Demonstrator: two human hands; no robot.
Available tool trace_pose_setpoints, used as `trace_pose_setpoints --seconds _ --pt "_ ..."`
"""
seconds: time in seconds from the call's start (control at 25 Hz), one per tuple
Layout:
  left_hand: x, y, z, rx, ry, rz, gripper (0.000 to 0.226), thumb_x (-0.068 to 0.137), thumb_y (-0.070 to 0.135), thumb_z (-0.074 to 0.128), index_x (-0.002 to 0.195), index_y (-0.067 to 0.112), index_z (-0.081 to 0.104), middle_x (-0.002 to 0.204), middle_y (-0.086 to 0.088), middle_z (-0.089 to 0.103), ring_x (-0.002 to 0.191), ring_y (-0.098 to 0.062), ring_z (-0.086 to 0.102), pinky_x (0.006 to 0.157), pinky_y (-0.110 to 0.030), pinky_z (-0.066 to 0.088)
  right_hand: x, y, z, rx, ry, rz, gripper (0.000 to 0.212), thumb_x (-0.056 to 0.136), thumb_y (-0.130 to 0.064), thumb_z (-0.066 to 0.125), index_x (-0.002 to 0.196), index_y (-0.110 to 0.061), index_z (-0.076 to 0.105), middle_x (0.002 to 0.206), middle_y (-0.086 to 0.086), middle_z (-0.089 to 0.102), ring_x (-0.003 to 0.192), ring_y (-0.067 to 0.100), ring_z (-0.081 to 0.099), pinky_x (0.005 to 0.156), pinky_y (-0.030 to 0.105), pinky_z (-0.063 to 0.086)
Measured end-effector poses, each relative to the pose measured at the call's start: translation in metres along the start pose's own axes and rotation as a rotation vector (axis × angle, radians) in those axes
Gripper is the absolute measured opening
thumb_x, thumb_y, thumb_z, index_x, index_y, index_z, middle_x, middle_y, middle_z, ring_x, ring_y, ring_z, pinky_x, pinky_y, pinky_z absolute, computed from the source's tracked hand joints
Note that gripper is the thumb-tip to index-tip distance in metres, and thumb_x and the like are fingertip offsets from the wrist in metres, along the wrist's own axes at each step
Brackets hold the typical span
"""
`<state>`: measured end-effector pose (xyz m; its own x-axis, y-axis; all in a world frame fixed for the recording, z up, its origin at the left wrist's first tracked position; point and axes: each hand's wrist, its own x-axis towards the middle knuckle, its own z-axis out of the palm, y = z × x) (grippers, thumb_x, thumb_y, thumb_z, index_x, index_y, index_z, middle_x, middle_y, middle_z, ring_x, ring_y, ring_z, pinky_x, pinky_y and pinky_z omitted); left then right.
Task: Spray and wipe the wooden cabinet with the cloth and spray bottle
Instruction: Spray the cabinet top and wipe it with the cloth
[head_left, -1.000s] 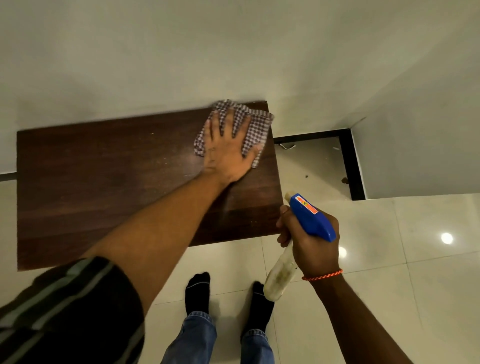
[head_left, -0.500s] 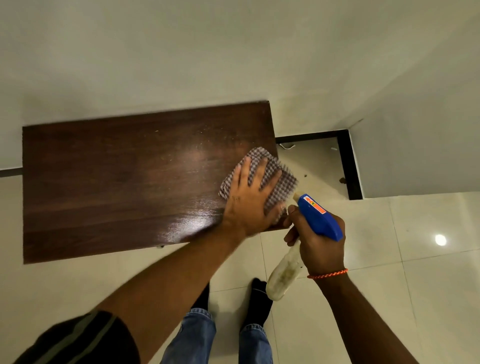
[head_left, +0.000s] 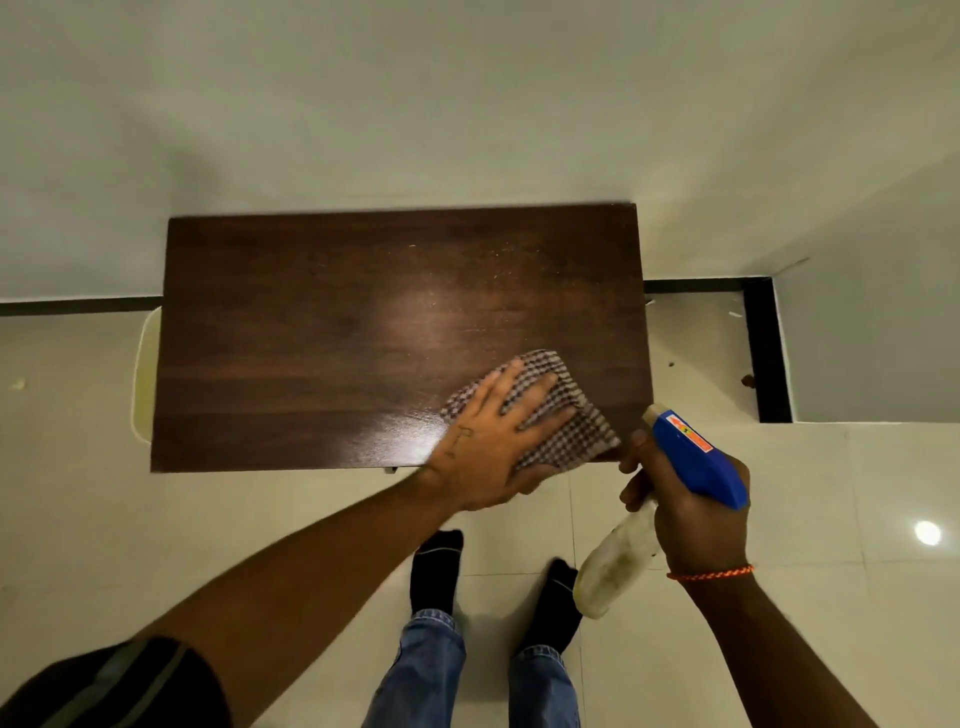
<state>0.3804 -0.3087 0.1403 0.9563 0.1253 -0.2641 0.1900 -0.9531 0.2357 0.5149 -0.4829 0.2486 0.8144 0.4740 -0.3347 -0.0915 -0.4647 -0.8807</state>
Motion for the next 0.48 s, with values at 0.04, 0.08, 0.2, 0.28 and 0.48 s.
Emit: trace_pose_setpoints --seconds 0.04,0.08,0.2,0.28,0.48 --pt "-0.020 -0.019 0.001 0.021 0.003 -0.029 0.074 0.101 0.070 0.030 0.163 0.035 0.009 0.172 -0.008 -0.001 0.155 -0.042 -0.006 0.126 -0.057 -0.002 -0.001 -0.002 0.006 0.017 -0.002 -0.008 0.019 0.093 -0.019 0.065 0.077 -0.010 0.069 0.061 0.006 0.069 0.045 0.024 0.063 0.051 0.026 0.055" --pt "-0.041 -0.038 0.002 0.039 0.004 -0.061 0.076 0.100 0.071 0.030 0.163 0.034 0.010 0.171 -0.009 0.000 0.156 -0.042 -0.006 0.126 -0.056 -0.002 -0.002 -0.004 0.013 0.038 -0.004 -0.012 0.016 0.092 -0.021 0.066 0.080 -0.010 0.070 0.064 0.007 0.069 0.045 0.025 0.063 0.050 0.027 0.055" --pt "-0.110 -0.095 0.004 0.088 -0.012 -0.198 0.079 0.097 0.074 0.032 0.163 0.032 0.016 0.171 -0.011 0.006 0.155 -0.043 -0.001 0.125 -0.060 0.006 -0.003 -0.008 0.034 0.098 -0.032 -0.008 0.025 0.088 -0.027 0.066 0.091 -0.003 0.072 0.067 0.011 0.070 0.047 0.029 0.063 0.049 0.028 0.056" --pt "-0.157 -0.133 0.008 0.100 -0.054 -0.291 0.081 0.095 0.076 0.029 0.162 0.031 0.019 0.170 -0.014 0.011 0.155 -0.044 -0.001 0.124 -0.061 0.008 -0.001 -0.012 0.047 0.131 -0.051 0.005 0.028 0.088 -0.027 0.067 0.087 0.001 0.070 0.066 0.014 0.068 0.048 0.034 0.062 0.049 0.033 0.056" --pt "-0.229 -0.192 0.002 0.027 -0.061 -0.439 0.087 0.090 0.076 0.035 0.158 0.023 0.035 0.170 -0.012 0.008 0.156 -0.041 -0.002 0.124 -0.060 0.001 0.007 -0.026 0.063 0.199 -0.086 -0.006 0.017 0.092 -0.014 0.067 0.076 -0.007 0.070 0.065 0.024 0.064 0.050 0.042 0.058 0.047 0.041 0.052"
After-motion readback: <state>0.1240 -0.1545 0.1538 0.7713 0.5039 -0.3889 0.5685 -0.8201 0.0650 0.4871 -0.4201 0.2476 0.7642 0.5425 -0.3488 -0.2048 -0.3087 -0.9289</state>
